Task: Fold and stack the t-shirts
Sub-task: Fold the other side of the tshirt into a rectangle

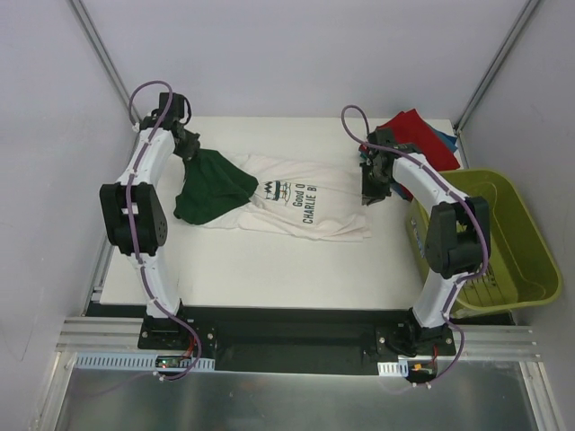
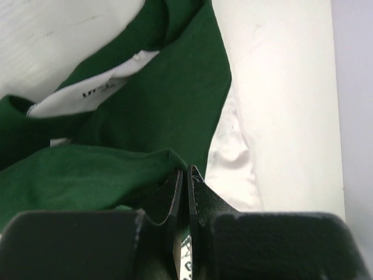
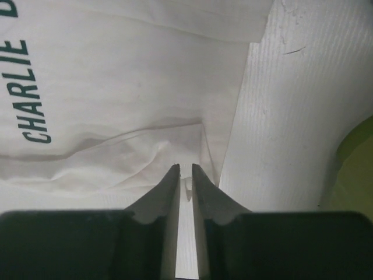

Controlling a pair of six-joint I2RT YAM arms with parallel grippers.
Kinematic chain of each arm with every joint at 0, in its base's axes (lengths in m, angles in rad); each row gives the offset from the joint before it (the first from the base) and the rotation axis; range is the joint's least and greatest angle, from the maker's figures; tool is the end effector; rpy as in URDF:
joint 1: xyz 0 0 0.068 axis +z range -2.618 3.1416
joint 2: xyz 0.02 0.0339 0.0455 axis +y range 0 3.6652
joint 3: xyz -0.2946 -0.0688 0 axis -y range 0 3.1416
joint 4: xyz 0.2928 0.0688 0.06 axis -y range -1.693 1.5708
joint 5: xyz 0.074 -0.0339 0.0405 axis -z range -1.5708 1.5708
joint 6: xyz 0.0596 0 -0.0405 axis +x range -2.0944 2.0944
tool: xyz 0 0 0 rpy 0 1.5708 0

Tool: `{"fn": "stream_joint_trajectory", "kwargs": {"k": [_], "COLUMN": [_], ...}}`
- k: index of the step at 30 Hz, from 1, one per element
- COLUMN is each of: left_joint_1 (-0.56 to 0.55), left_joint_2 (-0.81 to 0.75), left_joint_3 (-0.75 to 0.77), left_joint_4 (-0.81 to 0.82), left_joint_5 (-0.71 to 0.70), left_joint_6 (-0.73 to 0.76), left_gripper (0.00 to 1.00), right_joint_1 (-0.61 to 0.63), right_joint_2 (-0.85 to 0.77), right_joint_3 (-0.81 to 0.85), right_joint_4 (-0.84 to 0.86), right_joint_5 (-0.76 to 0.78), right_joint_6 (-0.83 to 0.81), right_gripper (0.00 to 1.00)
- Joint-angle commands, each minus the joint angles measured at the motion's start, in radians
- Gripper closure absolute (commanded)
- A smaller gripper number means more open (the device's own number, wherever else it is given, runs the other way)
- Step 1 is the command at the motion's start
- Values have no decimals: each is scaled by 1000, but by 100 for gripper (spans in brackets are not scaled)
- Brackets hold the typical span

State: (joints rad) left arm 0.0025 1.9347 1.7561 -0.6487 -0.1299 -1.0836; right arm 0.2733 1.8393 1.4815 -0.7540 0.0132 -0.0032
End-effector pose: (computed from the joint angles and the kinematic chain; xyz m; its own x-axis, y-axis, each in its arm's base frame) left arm 0.5137 0.0090 0.2979 -0.2649 -0.8769 -0.4011 -0.6927 0.4625 -0.5535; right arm 0.4360 0.1214 0.2314 -0.8624 -0.2451 -0.4430 -0.2670 0.9636 -0.0133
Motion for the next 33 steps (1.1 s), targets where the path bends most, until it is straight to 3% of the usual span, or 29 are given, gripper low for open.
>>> {"fn": "stream_joint_trajectory", "kwargs": {"k": [1, 7, 11, 12, 17, 21, 22, 23, 25, 27, 30, 33], "left_joint_1": [27, 34, 36, 34, 37, 39, 39, 39, 42, 47, 47, 50], "left_joint_2": [81, 147, 147, 145, 129, 118, 115, 112, 106, 95, 84, 78], "left_joint_3": [103, 95, 72, 68, 46, 39, 39, 37, 33, 26, 17, 8], "left_joint_4": [-5, -5, -3, -5, -5, -5, -5, -5, -6, -5, -5, -5], "left_joint_5": [4, 68, 76, 76, 70, 64, 62, 61, 59, 58, 52, 50], "left_joint_6": [44, 71, 88, 88, 97, 106, 109, 110, 113, 111, 116, 120], "left_gripper": [100, 100, 100, 100, 100, 100, 100, 100, 100, 100, 100, 100], "right_joint_1": [1, 4, 3, 3, 3, 3, 3, 4, 3, 3, 3, 3], "right_joint_2": [-31, -92, -114, -114, -95, -58, -49, -48, -42, -31, -17, -17], "right_joint_3": [-12, -121, -190, -207, -216, -196, -187, -182, -175, -153, -158, -170], "right_joint_4": [28, 88, 88, 87, 94, 108, 117, 123, 128, 110, 81, 68], "right_joint_5": [-113, -272, -222, -190, -167, -174, -179, -188, -199, -182, -110, -55], "right_joint_6": [-87, -104, -69, -63, -28, -14, -11, -4, 0, 0, 29, 45], "right_gripper": [77, 60, 56, 49, 37, 40, 44, 57, 64, 62, 51, 48]}}
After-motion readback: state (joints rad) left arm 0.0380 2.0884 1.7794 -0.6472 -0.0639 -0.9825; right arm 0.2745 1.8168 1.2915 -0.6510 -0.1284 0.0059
